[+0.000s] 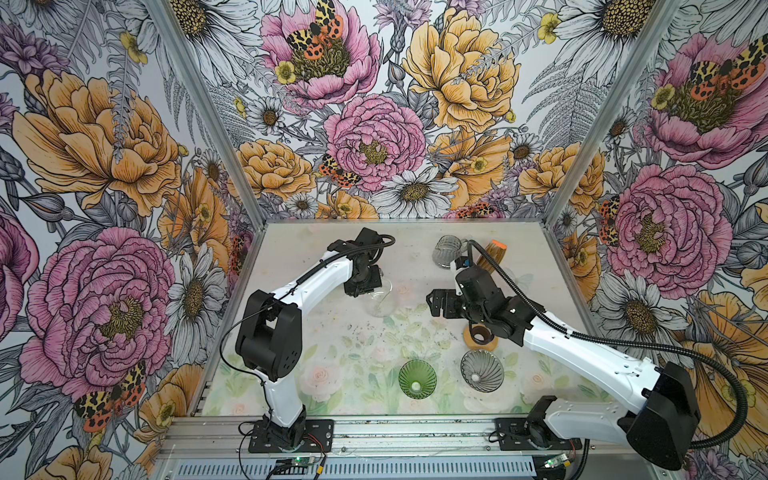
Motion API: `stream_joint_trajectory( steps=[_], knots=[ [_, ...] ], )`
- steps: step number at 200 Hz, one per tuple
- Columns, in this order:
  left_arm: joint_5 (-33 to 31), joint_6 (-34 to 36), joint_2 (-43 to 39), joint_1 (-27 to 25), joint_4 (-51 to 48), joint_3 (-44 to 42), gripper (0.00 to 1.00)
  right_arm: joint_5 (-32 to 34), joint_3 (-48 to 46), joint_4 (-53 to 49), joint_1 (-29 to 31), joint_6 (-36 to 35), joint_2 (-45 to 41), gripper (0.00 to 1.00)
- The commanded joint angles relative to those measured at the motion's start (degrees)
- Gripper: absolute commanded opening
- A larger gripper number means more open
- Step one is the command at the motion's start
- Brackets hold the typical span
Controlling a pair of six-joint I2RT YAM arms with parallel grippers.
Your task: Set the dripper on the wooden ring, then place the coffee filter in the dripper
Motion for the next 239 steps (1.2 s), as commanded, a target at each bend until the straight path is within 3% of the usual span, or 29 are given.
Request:
stream_joint_trajectory(
  steps=[1, 86, 127, 164, 176, 206, 225, 239],
  knots=[
    [1.14, 1.83, 3.81, 0.88, 1.72, 2.05, 0.09, 1.29, 1.56, -0.44, 0.22, 0.96, 0.54, 0.97],
    [3.62, 1.92, 3.97, 1.69, 1.76, 6.20, 0.28, 3.47, 4.22, -1.44, -0.47, 3.45, 0.16, 0.99],
    [5.31, 1.81, -3.39, 1.52, 1.74, 6.86, 0.57, 3.49, 5.55, -3.08, -0.57, -1.30, -2.59, 0.99],
    [5.24, 3.09, -8.97, 2.09, 2.43, 6.32, 0.62, 3.37, 10.01, -7.19, -0.57, -5.09, -2.32, 0.99],
    [7.85, 3.62, -10.57, 2.97, 3.31, 5.17, 0.64, 3.74, 9.92, -6.84, -0.57, -4.31, -2.33, 0.99],
    [10.34, 3.17, -17.02, 3.42, 10.49, -1.93, 0.69, 4.03, 11.70, -5.19, 0.06, -7.09, 0.44, 0.99],
    [12.51, 4.03, -19.60, 3.21, 13.68, -4.32, 0.80, 5.72, 13.44, -4.40, 0.01, -7.93, 1.92, 0.94],
    [13.27, 5.11, -20.64, 3.20, 14.59, -5.16, 0.97, 6.50, 15.33, -4.75, 0.13, -7.85, 2.81, 0.96]
  ],
)
